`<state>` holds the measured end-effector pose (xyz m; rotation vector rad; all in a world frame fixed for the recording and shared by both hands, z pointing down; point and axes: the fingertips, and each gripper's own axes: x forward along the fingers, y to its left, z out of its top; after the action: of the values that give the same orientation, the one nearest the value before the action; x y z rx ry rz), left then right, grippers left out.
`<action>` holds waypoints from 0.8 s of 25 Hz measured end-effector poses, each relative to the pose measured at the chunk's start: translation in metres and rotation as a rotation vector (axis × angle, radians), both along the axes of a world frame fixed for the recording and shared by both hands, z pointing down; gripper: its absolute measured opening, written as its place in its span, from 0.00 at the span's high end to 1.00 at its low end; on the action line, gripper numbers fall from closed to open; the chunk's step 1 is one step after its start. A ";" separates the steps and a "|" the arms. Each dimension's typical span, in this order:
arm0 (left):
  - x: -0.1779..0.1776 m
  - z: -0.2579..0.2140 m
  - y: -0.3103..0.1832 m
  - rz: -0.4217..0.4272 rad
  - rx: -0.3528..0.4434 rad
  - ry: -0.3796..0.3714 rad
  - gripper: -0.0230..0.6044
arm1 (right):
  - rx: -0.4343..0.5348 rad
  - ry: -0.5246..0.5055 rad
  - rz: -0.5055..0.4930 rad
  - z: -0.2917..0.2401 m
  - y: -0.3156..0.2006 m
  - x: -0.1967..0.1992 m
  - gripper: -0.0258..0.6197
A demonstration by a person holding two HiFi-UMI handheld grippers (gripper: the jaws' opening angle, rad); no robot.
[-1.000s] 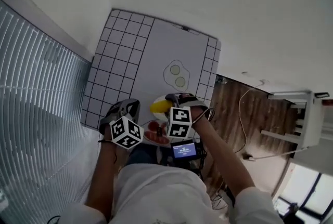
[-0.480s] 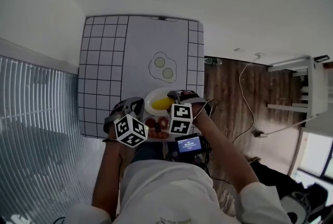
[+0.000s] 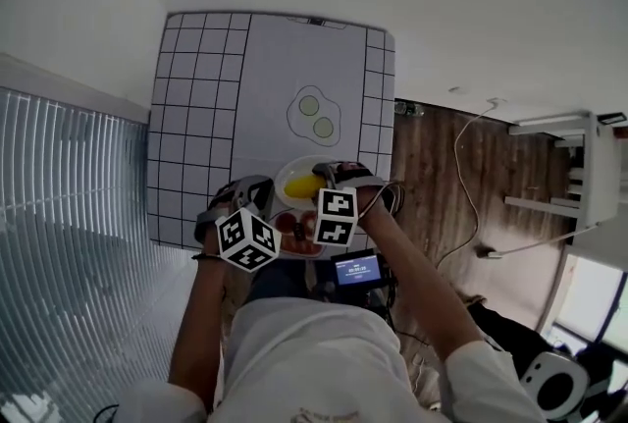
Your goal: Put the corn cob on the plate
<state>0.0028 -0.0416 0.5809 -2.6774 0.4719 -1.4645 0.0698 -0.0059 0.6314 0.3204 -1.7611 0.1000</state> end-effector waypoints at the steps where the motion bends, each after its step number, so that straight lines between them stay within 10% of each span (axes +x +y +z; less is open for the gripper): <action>1: -0.001 0.001 0.001 -0.003 -0.004 0.001 0.95 | -0.003 -0.001 -0.001 0.002 0.001 -0.001 0.55; 20: 0.008 0.009 0.003 -0.027 -0.034 0.020 0.95 | -0.078 -0.026 -0.018 0.016 0.003 -0.003 0.55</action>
<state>0.0108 -0.0384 0.5898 -2.7244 0.4910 -1.4673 0.0667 -0.0032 0.6478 0.2478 -1.7805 0.1606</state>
